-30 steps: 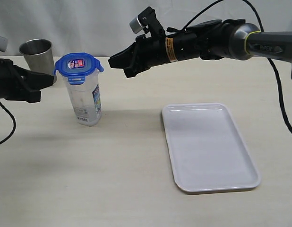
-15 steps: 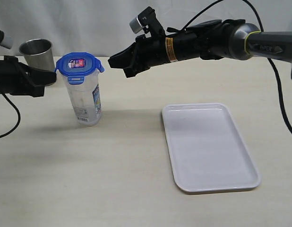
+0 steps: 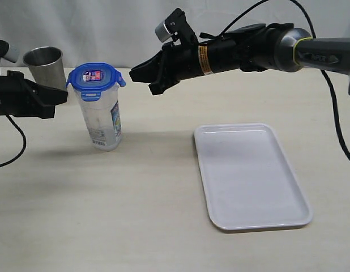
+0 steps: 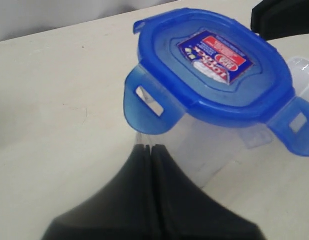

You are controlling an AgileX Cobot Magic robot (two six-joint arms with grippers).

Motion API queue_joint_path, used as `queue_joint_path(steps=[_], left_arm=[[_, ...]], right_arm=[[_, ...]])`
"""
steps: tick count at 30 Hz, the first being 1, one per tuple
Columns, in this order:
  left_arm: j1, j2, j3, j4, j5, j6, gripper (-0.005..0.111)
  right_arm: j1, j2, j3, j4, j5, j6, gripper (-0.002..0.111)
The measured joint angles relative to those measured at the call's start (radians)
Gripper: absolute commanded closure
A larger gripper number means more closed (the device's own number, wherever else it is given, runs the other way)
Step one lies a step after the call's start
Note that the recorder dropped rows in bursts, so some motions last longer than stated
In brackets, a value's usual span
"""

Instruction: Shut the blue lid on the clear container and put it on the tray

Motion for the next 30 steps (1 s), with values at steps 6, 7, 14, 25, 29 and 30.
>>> queue_joint_path(steps=[6, 7, 14, 25, 29, 30], left_arm=[[0.000, 0.000, 0.000, 0.000, -0.009, 0.000, 0.107], [0.000, 0.000, 0.000, 0.000, -0.009, 0.000, 0.107], [0.000, 0.000, 0.000, 0.000, -0.009, 0.000, 0.107], [0.000, 0.000, 0.000, 0.000, -0.009, 0.000, 0.107], [0.000, 0.000, 0.000, 0.000, -0.006, 0.000, 0.107], [0.000, 0.000, 0.000, 0.000, -0.002, 0.000, 0.107]], right_arm=[[0.000, 0.000, 0.000, 0.000, 0.047, -0.127, 0.082], [0.000, 0.000, 0.000, 0.000, 0.047, -0.142, 0.082], [0.000, 0.000, 0.000, 0.000, 0.009, -0.195, 0.082], [0.000, 0.000, 0.000, 0.000, -0.172, -0.181, 0.082], [0.000, 0.000, 0.000, 0.000, -0.200, -0.147, 0.082], [0.000, 0.000, 0.000, 0.000, -0.203, -0.138, 0.082]])
